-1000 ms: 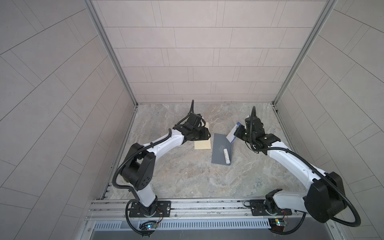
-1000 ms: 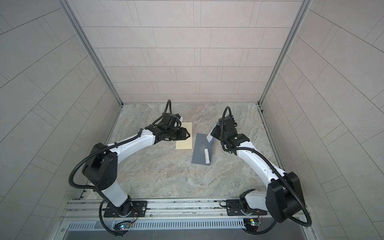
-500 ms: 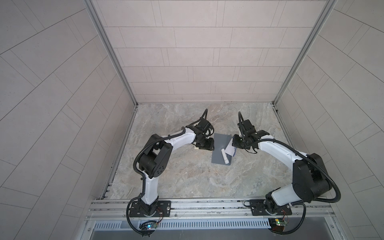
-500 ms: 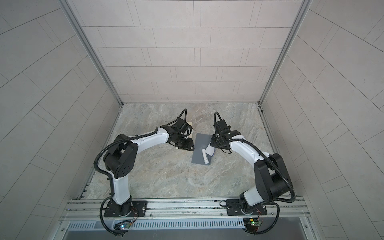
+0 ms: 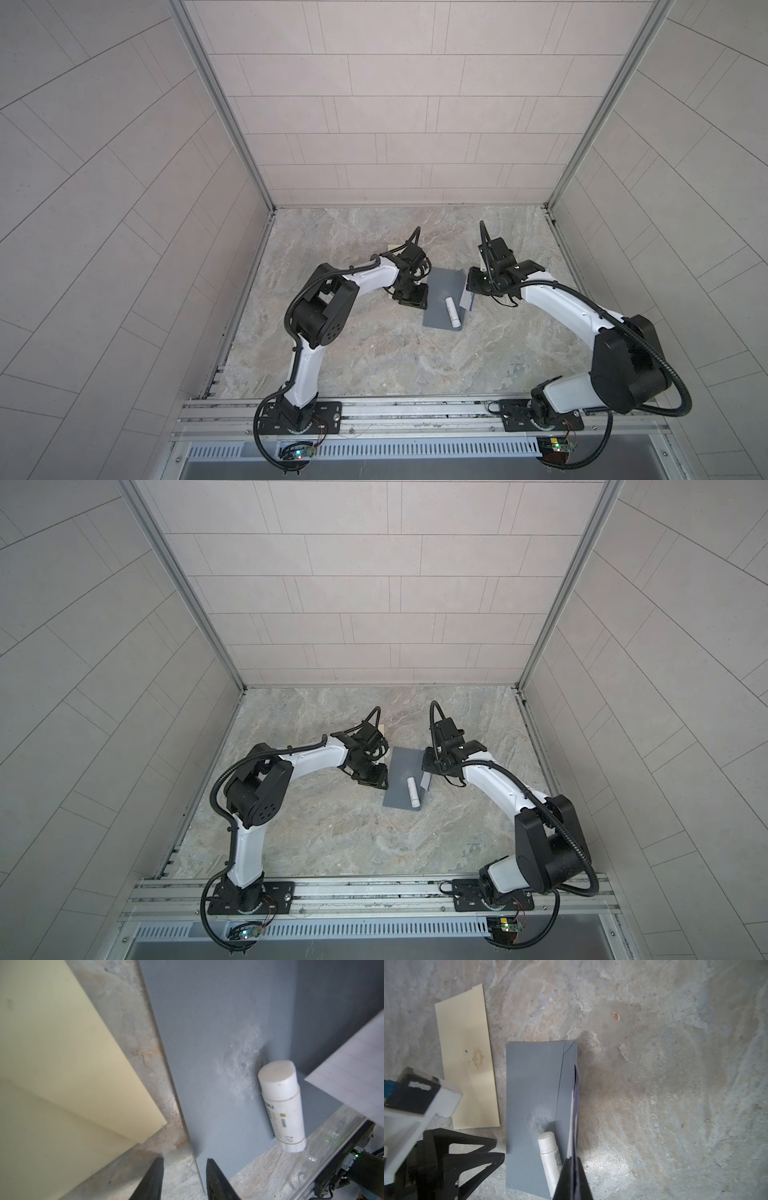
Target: Place the letter into the envelope and seal it
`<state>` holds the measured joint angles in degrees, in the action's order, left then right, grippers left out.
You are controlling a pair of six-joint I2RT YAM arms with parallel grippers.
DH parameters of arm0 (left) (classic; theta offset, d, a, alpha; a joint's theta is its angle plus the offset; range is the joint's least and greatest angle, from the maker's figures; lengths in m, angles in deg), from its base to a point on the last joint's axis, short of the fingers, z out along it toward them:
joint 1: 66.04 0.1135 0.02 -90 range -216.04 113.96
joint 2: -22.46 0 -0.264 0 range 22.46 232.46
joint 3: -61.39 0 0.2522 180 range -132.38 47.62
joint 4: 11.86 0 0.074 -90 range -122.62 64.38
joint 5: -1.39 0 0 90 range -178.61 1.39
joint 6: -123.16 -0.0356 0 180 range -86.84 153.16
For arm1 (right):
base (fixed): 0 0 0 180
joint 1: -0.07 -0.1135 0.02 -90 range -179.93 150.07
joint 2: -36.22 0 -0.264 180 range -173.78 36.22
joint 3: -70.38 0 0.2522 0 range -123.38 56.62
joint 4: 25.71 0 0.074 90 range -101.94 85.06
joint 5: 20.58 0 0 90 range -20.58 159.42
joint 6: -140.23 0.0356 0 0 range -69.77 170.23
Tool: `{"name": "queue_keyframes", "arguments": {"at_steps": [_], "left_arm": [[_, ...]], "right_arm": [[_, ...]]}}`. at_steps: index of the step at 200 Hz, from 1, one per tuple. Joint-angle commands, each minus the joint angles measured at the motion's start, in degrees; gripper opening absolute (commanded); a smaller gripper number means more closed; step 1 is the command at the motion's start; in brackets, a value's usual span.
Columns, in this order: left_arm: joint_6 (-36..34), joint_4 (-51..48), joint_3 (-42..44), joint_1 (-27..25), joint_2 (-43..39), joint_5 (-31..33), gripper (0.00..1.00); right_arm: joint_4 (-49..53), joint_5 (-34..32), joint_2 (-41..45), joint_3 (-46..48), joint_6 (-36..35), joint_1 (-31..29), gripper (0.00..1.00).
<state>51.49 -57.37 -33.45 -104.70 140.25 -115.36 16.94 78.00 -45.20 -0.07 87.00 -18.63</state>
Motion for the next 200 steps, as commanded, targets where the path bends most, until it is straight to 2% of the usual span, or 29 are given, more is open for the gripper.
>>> {"name": "queue_keyframes", "arguments": {"at_steps": [1,82,151,200], "left_arm": [[-1.4,-2.2,-1.1,-0.6,1.8,1.1,0.4],[-1.8,-2.7,-1.4,-1.1,1.4,2.0,0.4],[-1.8,-2.7,-1.5,-1.1,1.6,1.7,0.38],[-2.0,-2.7,-1.6,-1.2,1.9,1.3,0.38]], "right_arm": [[0.3,-1.6,2.6,-1.5,-1.3,0.2,0.0],[1.4,-3.5,-2.9,-0.4,-1.8,0.2,0.0],[3.7,1.2,-8.2,2.2,-1.5,0.2,0.0],[0.7,3.3,-11.6,2.2,-0.8,0.2,0.0]]}}
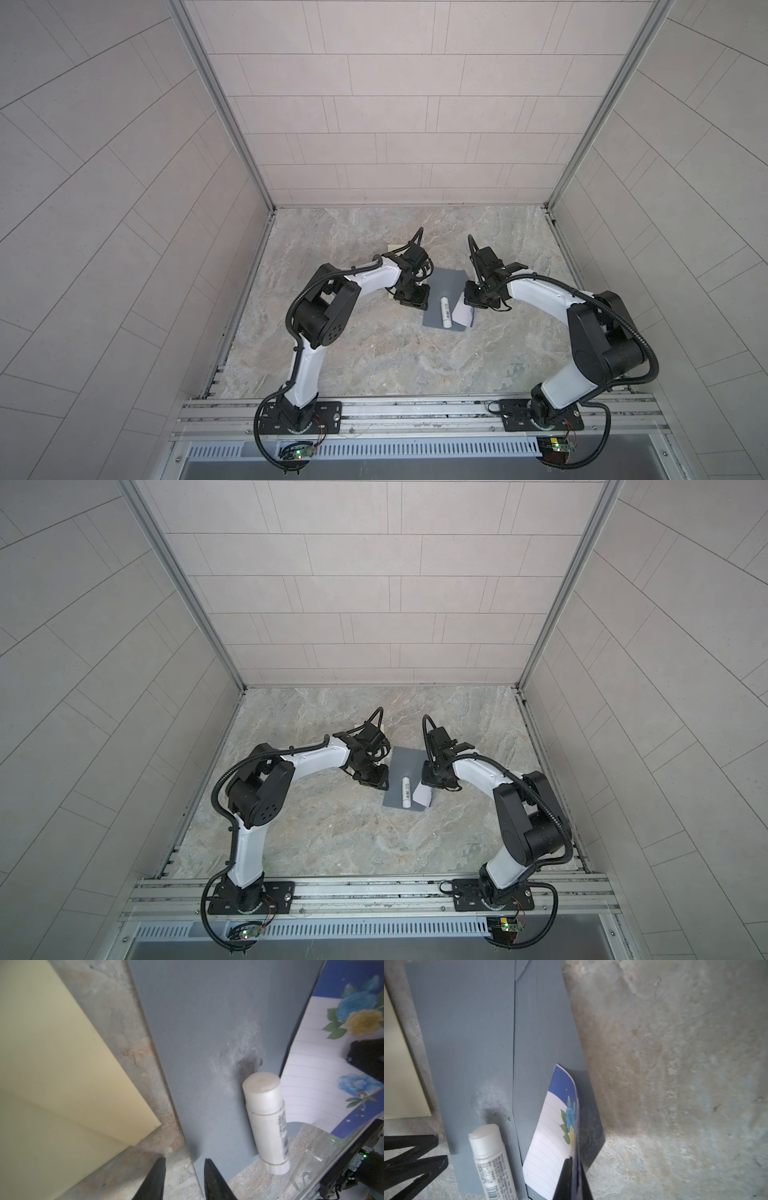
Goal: Place the letter into the envelope and seal it
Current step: 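Push the letter deeper into the grey envelope while the left gripper holds it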
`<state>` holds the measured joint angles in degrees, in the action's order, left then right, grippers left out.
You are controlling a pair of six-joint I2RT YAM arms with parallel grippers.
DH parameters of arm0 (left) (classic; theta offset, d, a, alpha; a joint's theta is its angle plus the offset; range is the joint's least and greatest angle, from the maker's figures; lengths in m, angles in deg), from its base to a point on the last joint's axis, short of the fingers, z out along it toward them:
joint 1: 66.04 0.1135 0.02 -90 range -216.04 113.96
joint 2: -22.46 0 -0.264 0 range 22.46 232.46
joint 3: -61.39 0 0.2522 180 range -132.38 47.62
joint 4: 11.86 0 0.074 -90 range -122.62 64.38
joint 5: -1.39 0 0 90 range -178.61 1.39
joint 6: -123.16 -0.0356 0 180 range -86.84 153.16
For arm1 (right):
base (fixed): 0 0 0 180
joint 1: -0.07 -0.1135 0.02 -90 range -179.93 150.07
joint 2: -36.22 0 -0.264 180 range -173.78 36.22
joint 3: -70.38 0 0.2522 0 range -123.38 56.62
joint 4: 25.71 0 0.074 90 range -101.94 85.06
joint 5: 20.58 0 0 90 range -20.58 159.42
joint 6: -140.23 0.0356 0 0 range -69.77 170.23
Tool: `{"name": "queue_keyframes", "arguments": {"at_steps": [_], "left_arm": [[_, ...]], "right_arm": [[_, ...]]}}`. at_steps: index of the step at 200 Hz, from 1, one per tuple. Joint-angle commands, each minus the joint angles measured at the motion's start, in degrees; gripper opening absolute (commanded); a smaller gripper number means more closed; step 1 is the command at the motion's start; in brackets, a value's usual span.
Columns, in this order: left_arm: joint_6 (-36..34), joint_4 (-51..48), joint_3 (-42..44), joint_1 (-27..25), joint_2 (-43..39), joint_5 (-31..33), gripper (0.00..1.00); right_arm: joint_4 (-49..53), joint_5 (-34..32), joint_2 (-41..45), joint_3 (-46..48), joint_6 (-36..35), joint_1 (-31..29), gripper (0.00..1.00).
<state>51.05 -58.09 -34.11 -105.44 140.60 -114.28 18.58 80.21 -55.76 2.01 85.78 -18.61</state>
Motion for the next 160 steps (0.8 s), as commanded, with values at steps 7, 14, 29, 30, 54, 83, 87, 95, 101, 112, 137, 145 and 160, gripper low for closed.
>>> {"name": "queue_keyframes", "arguments": {"at_steps": [7,14,29,30,54,83,87,95,101,112,137,145,160], "left_arm": [[-1.5,-2.0,-1.0,-0.4,1.5,0.3,0.38],[-1.5,-2.0,-1.0,-0.4,1.5,0.4,0.38],[-1.5,-2.0,-1.0,-0.4,1.6,0.4,0.38],[-1.5,-2.0,-1.1,-0.5,1.6,0.4,0.38],[-1.7,-2.3,-1.3,-0.4,1.9,0.3,0.38],[-1.8,-2.3,-1.6,-0.5,2.1,0.1,0.38],[-1.8,-2.3,-1.6,-0.4,2.1,0.1,0.38],[-1.8,-2.3,-1.6,-0.4,2.2,0.2,0.38],[-1.7,-2.4,-1.6,-0.5,2.3,0.3,0.38],[-1.7,-2.4,-1.6,-0.4,2.3,0.3,0.38],[-1.8,-2.4,-1.5,-0.5,1.9,0.4,0.38],[-1.8,-2.4,-1.6,-0.4,1.9,0.4,0.38],[-1.9,-2.4,-1.7,-0.5,2.1,0.3,0.38]], "right_arm": [[-1.3,1.3,-1.3,0.0,0.5,0.1,0.0],[-1.4,1.0,-1.5,-0.3,0.4,0.1,0.0],[-0.3,-0.8,-1.4,-1.4,0.2,0.1,0.0],[-0.3,-0.9,-1.3,-1.5,0.1,0.1,0.0],[0.8,-2.9,-0.5,-2.5,-0.7,0.1,0.0],[-0.8,0.5,-2.7,-2.5,0.0,0.0,0.0],[-1.2,0.5,-2.9,-2.4,0.3,0.0,0.0],[-1.9,0.5,-3.5,-2.2,1.1,0.0,0.0],[-2.4,0.6,-3.9,-2.1,1.7,0.0,0.0],[-3.5,1.2,-4.7,-2.0,2.5,0.0,0.0],[-6.0,3.9,-7.4,-2.8,3.6,0.0,0.0],[-6.4,5.1,-8.4,-3.4,3.5,0.0,0.0],[-7.1,6.5,-10.1,-4.5,3.6,-0.2,0.0]]}}
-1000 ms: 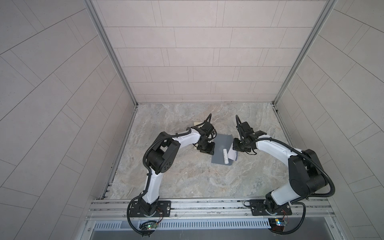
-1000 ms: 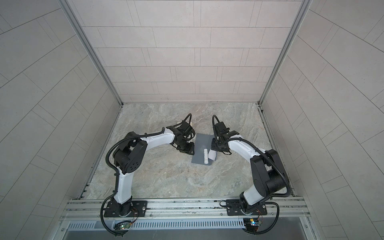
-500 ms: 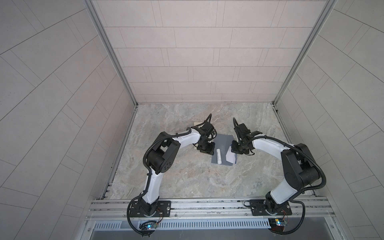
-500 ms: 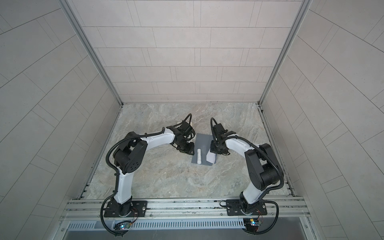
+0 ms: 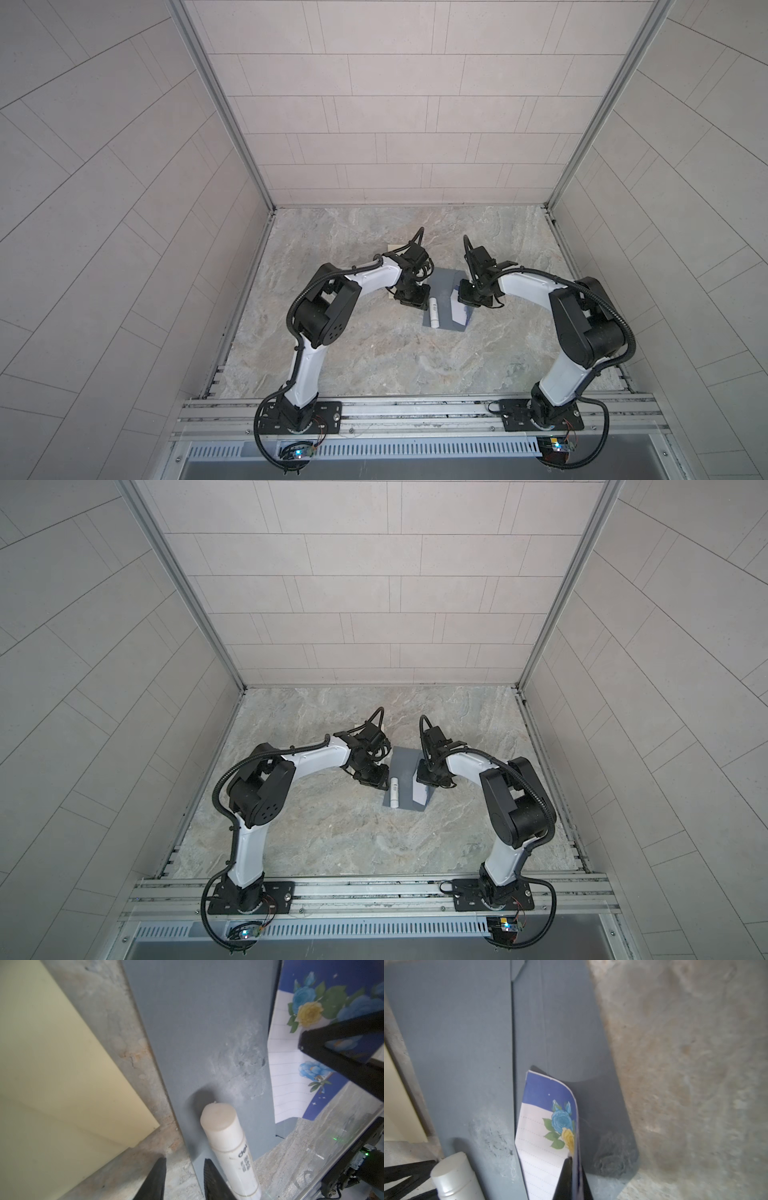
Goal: Place the letter into the envelope and seal it
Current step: 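Push the letter deeper into the grey envelope while the left gripper holds it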
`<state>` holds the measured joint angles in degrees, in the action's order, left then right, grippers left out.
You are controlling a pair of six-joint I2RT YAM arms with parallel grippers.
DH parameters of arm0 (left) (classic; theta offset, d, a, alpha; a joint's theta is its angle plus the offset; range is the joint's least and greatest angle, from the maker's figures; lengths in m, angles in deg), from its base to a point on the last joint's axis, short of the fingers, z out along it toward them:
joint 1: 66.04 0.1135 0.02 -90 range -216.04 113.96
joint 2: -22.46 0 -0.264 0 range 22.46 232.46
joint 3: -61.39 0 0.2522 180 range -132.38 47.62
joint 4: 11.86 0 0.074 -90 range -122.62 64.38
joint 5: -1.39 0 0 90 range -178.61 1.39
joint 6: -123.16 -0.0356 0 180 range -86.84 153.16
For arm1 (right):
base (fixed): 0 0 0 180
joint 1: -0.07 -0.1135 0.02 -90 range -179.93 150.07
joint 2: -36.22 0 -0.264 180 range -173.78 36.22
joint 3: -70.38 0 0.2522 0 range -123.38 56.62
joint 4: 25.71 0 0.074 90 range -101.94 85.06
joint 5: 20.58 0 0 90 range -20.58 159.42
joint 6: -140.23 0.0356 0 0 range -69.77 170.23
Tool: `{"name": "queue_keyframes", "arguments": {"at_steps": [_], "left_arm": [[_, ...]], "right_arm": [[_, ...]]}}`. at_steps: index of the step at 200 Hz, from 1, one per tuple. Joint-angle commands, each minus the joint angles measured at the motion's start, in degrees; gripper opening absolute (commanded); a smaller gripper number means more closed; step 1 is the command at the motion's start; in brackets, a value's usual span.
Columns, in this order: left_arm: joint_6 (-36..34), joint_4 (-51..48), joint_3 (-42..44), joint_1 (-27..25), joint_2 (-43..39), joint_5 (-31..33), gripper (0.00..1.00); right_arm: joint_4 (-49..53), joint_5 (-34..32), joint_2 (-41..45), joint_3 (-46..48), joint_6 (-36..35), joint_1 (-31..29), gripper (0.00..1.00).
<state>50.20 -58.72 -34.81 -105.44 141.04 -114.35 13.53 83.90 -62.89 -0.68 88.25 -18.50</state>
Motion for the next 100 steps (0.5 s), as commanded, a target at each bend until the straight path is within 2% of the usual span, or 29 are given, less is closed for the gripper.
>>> {"name": "queue_keyframes", "arguments": {"at_steps": [1,38,67,81,100], "left_arm": [[-1.1,-1.8,-1.1,-0.5,1.7,0.4,0.38],[-1.2,-2.1,-1.4,-0.5,1.7,0.7,0.38],[-1.2,-2.5,-1.6,-0.5,1.7,1.3,0.37],[-1.1,-2.7,-1.7,-0.6,1.8,1.6,0.36],[-1.0,-2.8,-1.8,-0.5,2.0,1.4,0.36]], "right_arm": [[-2.1,2.9,-3.1,-1.9,1.1,-0.3,0.0],[-2.9,3.4,-5.2,-4.5,0.7,-1.3,0.0],[-1.0,-1.4,-2.1,-5.2,0.8,-1.7,0.32],[1.0,-5.0,0.1,-5.4,1.0,-1.7,0.43],[3.2,-7.9,2.2,-5.5,0.9,-1.6,0.52]]}}
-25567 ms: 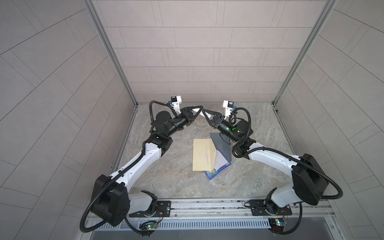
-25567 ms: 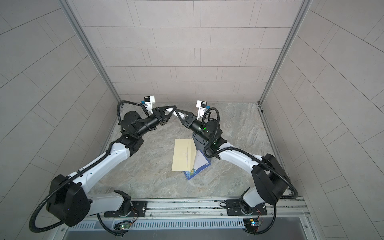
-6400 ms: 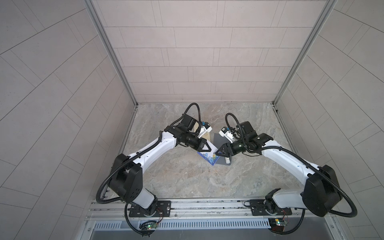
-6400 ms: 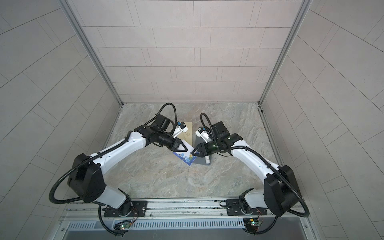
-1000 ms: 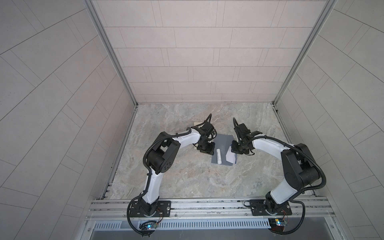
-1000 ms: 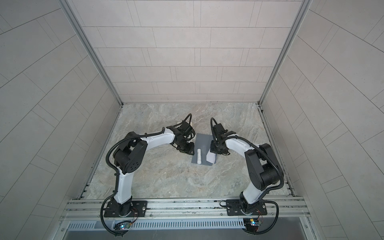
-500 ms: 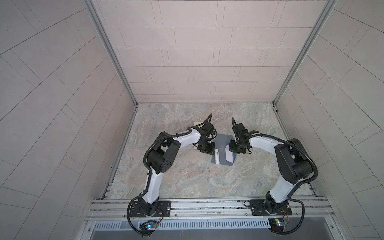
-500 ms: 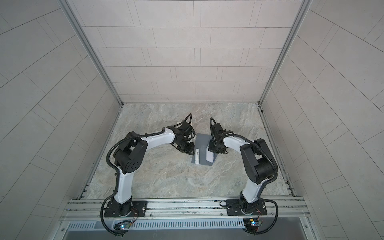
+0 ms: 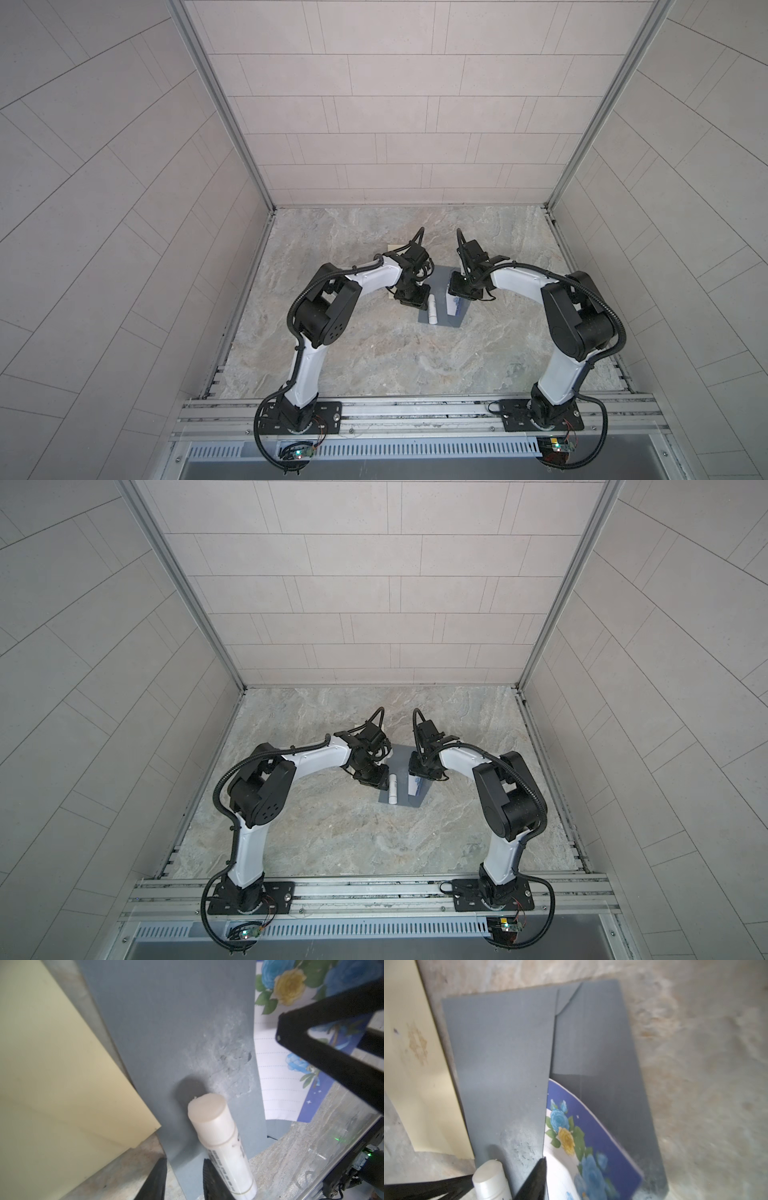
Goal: Place the letter into the envelope and seal it
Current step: 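Push the letter deeper into the grey envelope while the left gripper holds it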
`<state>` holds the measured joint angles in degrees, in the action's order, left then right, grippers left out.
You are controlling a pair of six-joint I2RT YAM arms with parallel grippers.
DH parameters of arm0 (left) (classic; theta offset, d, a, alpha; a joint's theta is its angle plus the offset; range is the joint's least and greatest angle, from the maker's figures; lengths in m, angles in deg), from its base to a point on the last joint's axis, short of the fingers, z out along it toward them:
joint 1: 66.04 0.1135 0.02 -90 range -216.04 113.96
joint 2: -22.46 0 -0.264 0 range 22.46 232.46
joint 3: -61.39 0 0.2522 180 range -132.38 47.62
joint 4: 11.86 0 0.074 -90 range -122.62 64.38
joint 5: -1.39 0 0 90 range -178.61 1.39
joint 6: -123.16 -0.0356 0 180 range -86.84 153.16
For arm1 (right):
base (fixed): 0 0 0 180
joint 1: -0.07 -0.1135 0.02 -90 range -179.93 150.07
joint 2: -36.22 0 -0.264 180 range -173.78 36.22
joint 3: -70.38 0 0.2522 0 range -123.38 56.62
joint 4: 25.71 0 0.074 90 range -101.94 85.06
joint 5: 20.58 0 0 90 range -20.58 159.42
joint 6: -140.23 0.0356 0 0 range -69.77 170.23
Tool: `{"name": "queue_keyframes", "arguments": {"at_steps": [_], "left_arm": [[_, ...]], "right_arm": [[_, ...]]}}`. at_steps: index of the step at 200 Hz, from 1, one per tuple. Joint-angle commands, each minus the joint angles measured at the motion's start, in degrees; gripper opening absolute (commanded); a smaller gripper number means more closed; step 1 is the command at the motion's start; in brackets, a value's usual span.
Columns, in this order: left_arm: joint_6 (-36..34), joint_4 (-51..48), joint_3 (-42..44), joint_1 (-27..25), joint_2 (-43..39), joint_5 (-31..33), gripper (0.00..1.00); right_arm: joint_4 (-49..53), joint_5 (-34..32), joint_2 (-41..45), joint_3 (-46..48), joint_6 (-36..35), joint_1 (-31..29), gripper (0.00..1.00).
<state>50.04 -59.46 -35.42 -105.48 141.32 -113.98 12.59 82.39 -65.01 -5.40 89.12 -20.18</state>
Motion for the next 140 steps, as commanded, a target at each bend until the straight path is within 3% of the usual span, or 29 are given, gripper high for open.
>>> {"name": "queue_keyframes", "arguments": {"at_steps": [1,26,140], "left_arm": [[-0.9,-2.0,-1.2,-0.5,1.8,1.0,0.36],[-0.9,-2.0,-1.2,-0.5,1.8,0.8,0.34],[-1.5,-1.3,-1.0,-0.5,1.8,-0.8,0.34]], "right_arm": [[4.2,-6.5,4.4,-0.9,0.0,0.0,0.52],[5.8,-6.6,4.4,-1.3,0.2,0.1,0.56],[2.1,-1.0,-2.1,-0.8,3.3,-1.6,0.55]]}}
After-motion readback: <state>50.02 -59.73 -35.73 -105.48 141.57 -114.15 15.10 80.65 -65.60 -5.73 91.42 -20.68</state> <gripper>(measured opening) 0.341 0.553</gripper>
